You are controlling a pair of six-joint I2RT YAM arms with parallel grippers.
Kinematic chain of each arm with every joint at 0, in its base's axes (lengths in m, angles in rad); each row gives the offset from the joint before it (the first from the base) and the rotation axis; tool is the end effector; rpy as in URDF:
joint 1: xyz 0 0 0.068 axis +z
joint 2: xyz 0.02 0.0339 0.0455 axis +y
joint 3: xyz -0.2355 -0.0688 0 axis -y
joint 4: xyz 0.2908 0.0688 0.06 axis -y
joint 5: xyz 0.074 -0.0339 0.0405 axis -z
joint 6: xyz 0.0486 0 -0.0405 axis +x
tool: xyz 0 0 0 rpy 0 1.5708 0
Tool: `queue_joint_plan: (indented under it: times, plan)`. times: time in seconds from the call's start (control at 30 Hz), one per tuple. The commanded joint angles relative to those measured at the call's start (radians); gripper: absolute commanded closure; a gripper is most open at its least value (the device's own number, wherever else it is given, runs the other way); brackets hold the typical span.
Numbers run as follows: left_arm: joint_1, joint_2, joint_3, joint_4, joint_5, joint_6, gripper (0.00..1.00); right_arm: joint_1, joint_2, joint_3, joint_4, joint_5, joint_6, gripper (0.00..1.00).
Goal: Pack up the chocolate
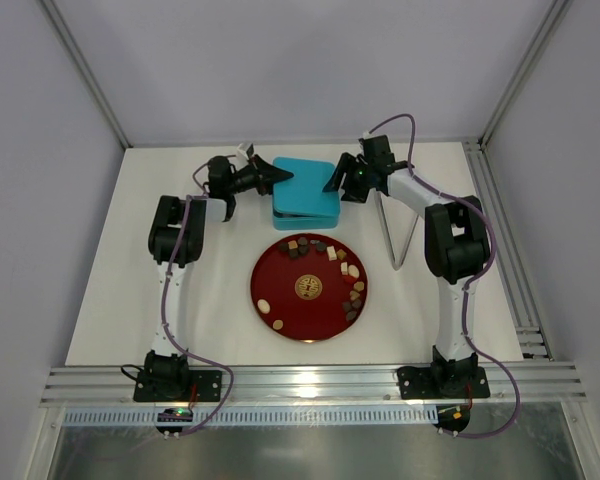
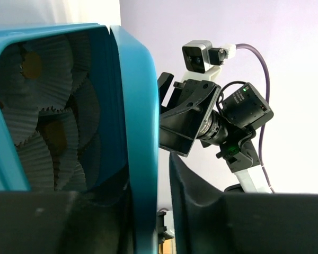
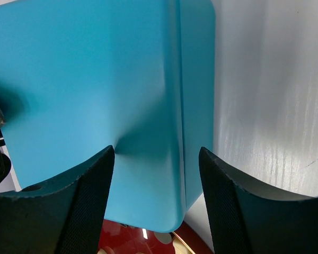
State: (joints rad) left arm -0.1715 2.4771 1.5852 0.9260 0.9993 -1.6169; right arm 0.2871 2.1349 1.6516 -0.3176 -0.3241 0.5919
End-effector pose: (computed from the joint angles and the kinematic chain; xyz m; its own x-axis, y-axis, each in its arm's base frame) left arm 0.5201 -0.1316 0.0735 -0.9212 -0.3888 0.0174 -0.0089 -0.0238 -0.9997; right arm 0.4894 0.1606 0.1443 -0.8398 0.3035 -0.4501 -0.0150 0.8158 0.5781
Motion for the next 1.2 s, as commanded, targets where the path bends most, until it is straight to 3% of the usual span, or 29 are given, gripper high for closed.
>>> queue_joint_plan:
  times: [0.0, 0.27, 1.17]
  plan:
    - [0.01, -0.007, 0.002, 0.042, 0.027, 0.012, 0.72, 0.007, 0.005, 0.033, 0.026, 0.003, -0.017, 0.34]
    - [0.027, -0.026, -0.021, 0.039, 0.024, 0.026, 0.6, 0.007, 0.01, 0.037, 0.028, 0.003, -0.017, 0.34]
    - [0.082, -0.07, -0.063, 0.028, 0.045, 0.051, 0.56, 0.009, 0.01, 0.048, 0.02, 0.011, -0.017, 0.34]
